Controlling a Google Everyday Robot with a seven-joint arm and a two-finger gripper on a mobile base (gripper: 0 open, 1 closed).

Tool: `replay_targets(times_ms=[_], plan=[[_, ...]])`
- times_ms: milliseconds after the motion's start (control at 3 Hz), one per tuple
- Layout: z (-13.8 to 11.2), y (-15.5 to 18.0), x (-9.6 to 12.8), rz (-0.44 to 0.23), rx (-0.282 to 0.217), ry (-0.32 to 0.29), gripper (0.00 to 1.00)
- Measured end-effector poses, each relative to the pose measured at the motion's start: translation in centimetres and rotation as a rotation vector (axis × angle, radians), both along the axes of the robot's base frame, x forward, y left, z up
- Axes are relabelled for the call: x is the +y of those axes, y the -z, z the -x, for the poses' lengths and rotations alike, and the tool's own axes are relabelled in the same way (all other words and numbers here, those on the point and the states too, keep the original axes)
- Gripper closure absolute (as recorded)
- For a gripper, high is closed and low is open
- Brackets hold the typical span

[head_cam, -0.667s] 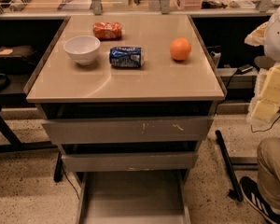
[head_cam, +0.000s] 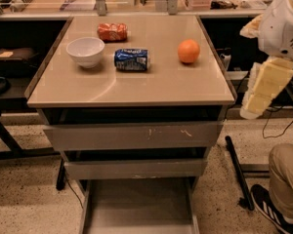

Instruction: Place pepsi can into bottom drawer

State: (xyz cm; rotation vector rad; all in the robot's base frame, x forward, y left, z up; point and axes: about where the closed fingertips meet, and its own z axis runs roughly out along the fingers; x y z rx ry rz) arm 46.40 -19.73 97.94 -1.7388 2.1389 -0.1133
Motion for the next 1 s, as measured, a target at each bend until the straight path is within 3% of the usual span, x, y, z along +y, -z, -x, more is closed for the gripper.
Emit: replay_targets(times_ms=[667,1000], plan=[[-5.9,0.0,3.0,-0.157,-0.117,-0.118,0.0],[-8.9,0.8,4.7,-0.225,-0.152,-0.167,0.0]])
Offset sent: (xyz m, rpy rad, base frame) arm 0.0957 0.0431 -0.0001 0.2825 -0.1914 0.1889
